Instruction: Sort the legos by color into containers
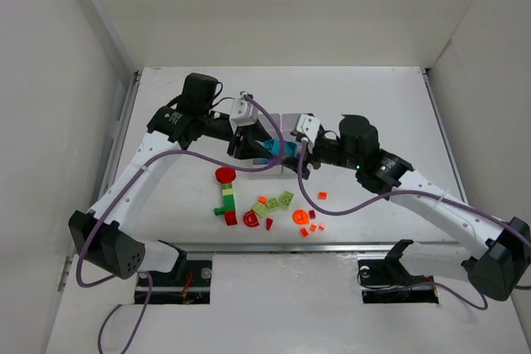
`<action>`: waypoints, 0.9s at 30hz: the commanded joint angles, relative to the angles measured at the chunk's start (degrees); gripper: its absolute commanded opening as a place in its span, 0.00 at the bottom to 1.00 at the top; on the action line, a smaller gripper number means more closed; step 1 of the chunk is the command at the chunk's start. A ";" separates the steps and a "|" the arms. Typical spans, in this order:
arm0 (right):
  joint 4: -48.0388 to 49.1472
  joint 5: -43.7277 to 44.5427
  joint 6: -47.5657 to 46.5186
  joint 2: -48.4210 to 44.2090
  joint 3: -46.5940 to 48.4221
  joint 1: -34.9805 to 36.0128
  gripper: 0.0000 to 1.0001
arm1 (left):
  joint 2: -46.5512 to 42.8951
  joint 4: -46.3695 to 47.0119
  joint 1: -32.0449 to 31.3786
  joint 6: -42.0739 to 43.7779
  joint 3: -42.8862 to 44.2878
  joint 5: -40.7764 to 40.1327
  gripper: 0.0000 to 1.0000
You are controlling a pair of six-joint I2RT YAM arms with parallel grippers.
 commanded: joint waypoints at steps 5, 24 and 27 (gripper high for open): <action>7.81 -1.71 2.23 1.83 4.26 0.28 0.39 | -0.99 -1.15 -0.08 1.54 2.13 2.96 0.00; 7.81 2.69 2.76 -0.89 2.41 0.28 0.81 | -1.51 -1.68 -0.08 2.06 1.07 1.91 0.00; 7.81 3.30 2.76 -0.19 2.41 0.28 0.80 | -1.51 -1.68 -0.08 2.06 1.07 -0.28 0.00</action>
